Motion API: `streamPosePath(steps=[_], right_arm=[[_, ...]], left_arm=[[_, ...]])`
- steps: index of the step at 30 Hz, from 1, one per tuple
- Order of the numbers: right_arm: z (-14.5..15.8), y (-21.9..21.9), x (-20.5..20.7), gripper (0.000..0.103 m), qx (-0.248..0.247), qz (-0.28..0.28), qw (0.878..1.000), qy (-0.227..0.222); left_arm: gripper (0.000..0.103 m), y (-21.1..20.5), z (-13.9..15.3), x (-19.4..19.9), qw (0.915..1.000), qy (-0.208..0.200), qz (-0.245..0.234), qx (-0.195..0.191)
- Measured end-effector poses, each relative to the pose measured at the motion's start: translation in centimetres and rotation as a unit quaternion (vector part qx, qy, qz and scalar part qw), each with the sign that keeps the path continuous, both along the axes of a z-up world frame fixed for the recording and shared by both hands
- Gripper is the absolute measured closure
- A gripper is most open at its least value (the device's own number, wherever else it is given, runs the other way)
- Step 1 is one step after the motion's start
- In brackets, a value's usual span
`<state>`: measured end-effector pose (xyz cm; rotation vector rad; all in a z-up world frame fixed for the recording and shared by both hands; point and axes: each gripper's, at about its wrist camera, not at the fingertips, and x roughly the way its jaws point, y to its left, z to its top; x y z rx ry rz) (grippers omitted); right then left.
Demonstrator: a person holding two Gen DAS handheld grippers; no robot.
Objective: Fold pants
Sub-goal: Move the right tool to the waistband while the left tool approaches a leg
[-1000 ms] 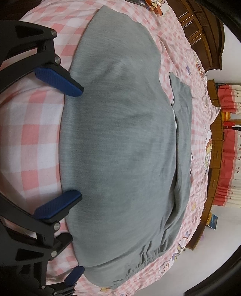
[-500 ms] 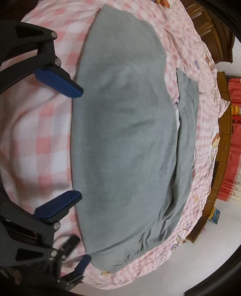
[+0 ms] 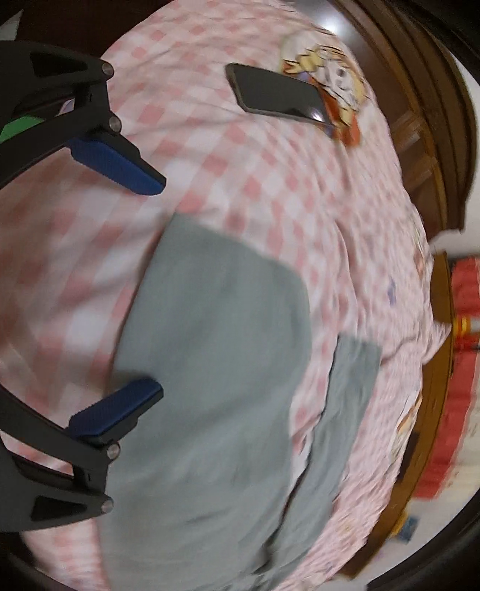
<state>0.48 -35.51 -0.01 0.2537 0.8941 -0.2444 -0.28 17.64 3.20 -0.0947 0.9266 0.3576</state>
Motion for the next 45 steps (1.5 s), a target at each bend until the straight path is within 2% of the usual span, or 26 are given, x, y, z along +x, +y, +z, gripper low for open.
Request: streamPosePath(steps=[3, 5, 7, 11, 14, 18, 29, 32, 36, 39, 45], right_arm=[[-0.2, -0.7, 0.3, 0.002, 0.021, -0.019, 1.0, -0.002], [-0.4, -0.5, 0.4, 0.002, 0.016, -0.023, 1.0, -0.002], [-0.5, -0.3, 0.1, 0.002, 0.007, -0.02, 1.0, -0.006], [-0.6, -0.7, 0.4, 0.0, 0.02, -0.021, 1.0, -0.001], [-0.7, -0.8, 0.6, 0.0, 0.032, -0.031, 0.999, -0.004], [-1.0, -0.6, 0.3, 0.0, 0.022, -0.023, 0.999, -0.017], [-0.9, -0.6, 0.4, 0.0, 0.031, -0.029, 0.999, -0.01], [-0.8, -0.8, 0.3, 0.0, 0.037, -0.028, 0.999, -0.016], [0.1, -1.3, -0.1, 0.003, 0.066, -0.023, 0.997, -0.024], [0.5, -1.9, -0.6, 0.006, 0.1, -0.027, 0.994, -0.045], [0.4, -3.1, -1.3, 0.015, 0.14, -0.039, 0.987, -0.063]], left_arm=[[0.0, 1.7, -0.8, 0.5, 0.9991, -0.007, 0.001, -0.041], [0.0, 2.7, -1.3, 0.9, 0.9975, -0.009, 0.004, -0.069], [0.0, 3.2, -1.4, 0.7, 0.9964, -0.023, 0.003, -0.081], [0.0, 3.2, -1.6, 0.7, 0.9957, -0.044, 0.002, -0.081], [0.0, 3.2, -1.6, 1.1, 0.9941, -0.057, 0.025, -0.088], [0.0, 3.2, -1.9, 1.3, 0.9917, -0.074, 0.046, -0.095], [0.001, 2.2, -1.3, 1.3, 0.9947, -0.071, 0.037, -0.066], [0.004, 2.2, -1.2, 1.0, 0.9943, -0.076, 0.033, -0.066], [0.013, 1.8, -0.8, 0.9, 0.995, -0.085, 0.021, -0.047], [0.014, 1.2, -0.5, 1.2, 0.9958, -0.082, 0.011, -0.038], [0.014, 1.4, -0.5, 1.8, 0.9945, -0.084, 0.015, -0.061]])
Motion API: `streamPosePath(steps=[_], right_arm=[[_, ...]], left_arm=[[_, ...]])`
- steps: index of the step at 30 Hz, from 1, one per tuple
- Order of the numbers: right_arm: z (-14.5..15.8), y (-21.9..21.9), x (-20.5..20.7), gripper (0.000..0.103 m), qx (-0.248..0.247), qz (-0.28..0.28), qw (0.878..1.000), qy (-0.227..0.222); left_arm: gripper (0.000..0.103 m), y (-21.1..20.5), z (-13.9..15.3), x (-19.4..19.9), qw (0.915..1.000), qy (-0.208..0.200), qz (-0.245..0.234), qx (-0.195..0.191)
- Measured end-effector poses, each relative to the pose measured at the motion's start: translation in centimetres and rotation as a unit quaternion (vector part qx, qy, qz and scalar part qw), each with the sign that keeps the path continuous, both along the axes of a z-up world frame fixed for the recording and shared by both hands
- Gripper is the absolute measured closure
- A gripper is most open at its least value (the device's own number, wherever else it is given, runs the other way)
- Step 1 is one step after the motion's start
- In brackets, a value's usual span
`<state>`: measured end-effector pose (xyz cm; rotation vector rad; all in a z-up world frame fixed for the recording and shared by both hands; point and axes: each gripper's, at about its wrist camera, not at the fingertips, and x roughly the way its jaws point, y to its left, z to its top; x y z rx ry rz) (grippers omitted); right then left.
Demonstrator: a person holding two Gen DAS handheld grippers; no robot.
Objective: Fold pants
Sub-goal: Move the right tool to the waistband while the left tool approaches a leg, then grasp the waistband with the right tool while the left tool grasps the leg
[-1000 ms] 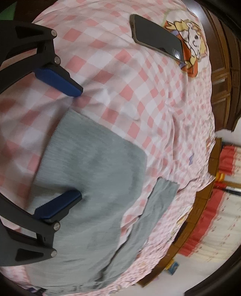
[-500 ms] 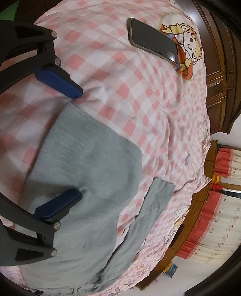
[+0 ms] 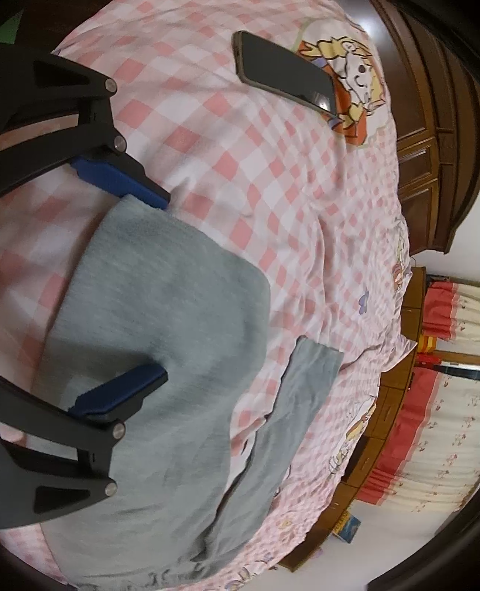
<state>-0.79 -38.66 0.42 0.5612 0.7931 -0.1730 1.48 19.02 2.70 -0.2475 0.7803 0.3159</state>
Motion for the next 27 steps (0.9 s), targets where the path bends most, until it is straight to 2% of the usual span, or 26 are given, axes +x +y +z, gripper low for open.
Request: streamPosePath(steps=[5, 10, 13, 18, 19, 20, 21, 23, 26, 27], right_arm=[[0.2, 0.0, 0.3, 0.02, -0.008, -0.008, 1.0, 0.001], [1.2, 1.2, 0.6, 0.026, -0.046, 0.012, 0.999, 0.005], [1.4, 1.8, 0.8, 0.027, -0.053, 0.034, 0.998, 0.003], [0.7, 2.6, 2.2, 0.027, -0.059, 0.031, 0.998, 0.006], [0.7, 2.8, 2.6, 0.032, -0.063, 0.03, 0.998, 0.004], [0.8, 3.0, 2.8, 0.042, -0.065, 0.029, 0.997, 0.001], [1.0, 3.0, 3.0, 0.047, -0.065, 0.026, 0.998, 0.0], [1.1, 2.7, 3.4, 0.075, -0.06, 0.02, 0.998, 0.002], [1.2, 1.5, 3.4, 0.088, -0.022, 0.023, 0.999, -0.004], [1.2, 1.4, 3.3, 0.089, -0.017, 0.025, 1.0, -0.005]], left_arm=[[0.014, 0.2, -0.1, 0.2, 1.0, 0.001, 0.003, -0.001], [0.013, -0.1, -0.2, 0.3, 0.9999, 0.003, 0.01, 0.007], [0.013, -0.1, -0.3, 0.4, 0.9999, -0.001, 0.009, 0.007], [0.013, -0.3, -0.2, 0.5, 0.9997, -0.006, -0.004, 0.022], [0.014, -0.3, -0.1, 0.6, 0.9997, -0.006, -0.007, 0.023], [0.019, -0.5, 0.1, 0.6, 0.9996, -0.007, -0.013, 0.023], [0.025, -0.8, 0.2, 0.5, 0.9994, -0.008, -0.022, 0.024], [0.029, -1.8, 0.4, 0.4, 0.9985, -0.01, -0.049, 0.024], [0.045, -2.8, 0.5, 0.6, 0.9974, -0.002, -0.058, 0.043], [0.06, -2.8, 0.5, 0.7, 0.9975, -0.002, -0.057, 0.043]])
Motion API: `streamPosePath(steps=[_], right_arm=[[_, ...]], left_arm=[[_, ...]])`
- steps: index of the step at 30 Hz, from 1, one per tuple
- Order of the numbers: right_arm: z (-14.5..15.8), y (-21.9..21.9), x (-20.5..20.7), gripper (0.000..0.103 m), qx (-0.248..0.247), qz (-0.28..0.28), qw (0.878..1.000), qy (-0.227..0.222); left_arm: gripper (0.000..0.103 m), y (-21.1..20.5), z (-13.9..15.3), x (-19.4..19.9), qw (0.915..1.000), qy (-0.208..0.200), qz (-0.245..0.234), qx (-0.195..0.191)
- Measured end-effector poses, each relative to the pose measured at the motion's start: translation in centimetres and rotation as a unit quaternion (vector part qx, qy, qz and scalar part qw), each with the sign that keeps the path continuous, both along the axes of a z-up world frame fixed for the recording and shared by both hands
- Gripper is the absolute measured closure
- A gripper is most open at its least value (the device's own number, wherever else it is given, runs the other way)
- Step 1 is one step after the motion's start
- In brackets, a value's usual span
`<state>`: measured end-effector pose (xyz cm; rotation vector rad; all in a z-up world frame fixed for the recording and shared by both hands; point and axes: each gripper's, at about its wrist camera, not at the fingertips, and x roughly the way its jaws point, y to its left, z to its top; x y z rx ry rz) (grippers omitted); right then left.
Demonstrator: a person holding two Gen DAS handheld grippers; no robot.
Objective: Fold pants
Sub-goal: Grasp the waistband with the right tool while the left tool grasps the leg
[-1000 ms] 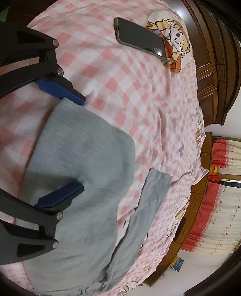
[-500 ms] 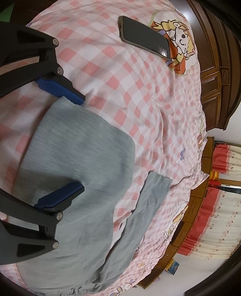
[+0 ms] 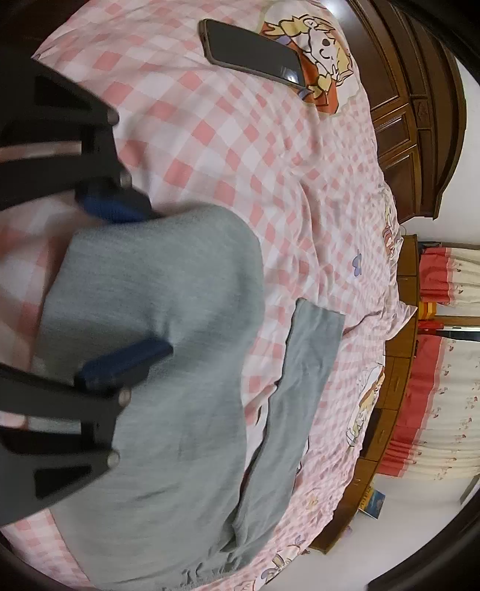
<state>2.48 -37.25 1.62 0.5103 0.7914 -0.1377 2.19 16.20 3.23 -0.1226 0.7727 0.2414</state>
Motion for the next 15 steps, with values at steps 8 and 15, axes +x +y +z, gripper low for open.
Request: streamPosePath(steps=[8, 15], right_arm=[[2.5, -0.6, -1.4, 0.094, 0.028, 0.024, 0.999, -0.04], [5.9, -1.7, -3.7, 0.094, 0.026, 0.033, 0.997, -0.072]], left_arm=[[0.096, 2.3, 2.5, -1.7, 0.9949, -0.019, 0.005, -0.099], [0.097, 2.8, 5.8, -4.1, 0.9938, -0.031, -0.007, -0.107]])
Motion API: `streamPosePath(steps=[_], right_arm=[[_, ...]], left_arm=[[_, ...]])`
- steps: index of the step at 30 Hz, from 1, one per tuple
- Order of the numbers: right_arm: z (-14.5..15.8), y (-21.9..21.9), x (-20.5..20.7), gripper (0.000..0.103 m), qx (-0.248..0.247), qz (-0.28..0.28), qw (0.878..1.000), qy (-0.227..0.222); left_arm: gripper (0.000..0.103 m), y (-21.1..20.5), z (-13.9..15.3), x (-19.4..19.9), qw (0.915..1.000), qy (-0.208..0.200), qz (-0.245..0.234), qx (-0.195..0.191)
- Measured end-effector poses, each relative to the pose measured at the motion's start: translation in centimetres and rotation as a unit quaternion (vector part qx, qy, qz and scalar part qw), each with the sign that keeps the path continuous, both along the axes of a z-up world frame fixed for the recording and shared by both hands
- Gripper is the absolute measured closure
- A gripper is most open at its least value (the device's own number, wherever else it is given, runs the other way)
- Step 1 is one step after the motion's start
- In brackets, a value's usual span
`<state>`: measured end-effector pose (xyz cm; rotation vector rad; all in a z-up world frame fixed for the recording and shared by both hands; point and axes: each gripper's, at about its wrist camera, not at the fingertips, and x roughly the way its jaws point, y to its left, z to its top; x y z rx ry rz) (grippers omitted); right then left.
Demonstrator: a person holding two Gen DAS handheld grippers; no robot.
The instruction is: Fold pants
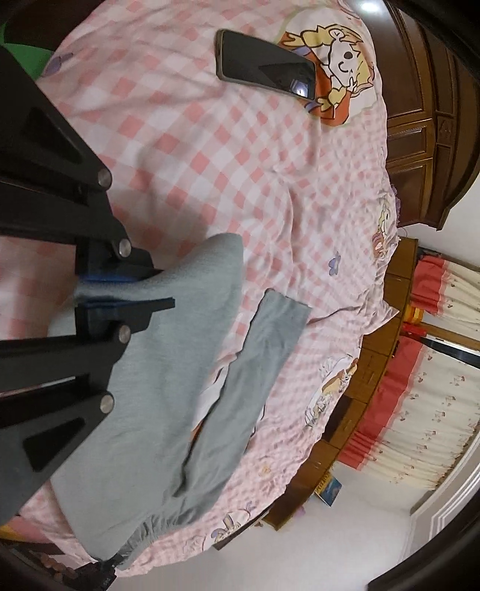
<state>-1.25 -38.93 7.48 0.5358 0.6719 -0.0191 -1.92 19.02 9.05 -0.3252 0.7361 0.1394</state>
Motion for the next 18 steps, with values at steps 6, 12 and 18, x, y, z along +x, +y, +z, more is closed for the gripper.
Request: streamPosePath(steps=[6, 12, 18], right_arm=[[-1.5, -0.6, -1.5, 0.094, -0.008, 0.01, 0.999, 0.031], [-6.1, -0.7, -1.0, 0.078, -0.064, -0.017, 0.993, 0.102], [-5.6, -1.8, -1.8, 0.062, -0.07, -0.024, 0.992, 0.102]], left_arm=[[0.096, -0.1, -0.9, -1.3, 0.999, 0.037, -0.012, 0.023], [0.084, -0.4, -5.7, -1.4, 0.9931, 0.104, -0.002, 0.056], [0.054, 1.3, -5.9, -2.8, 0.9884, 0.111, 0.048, 0.091]])
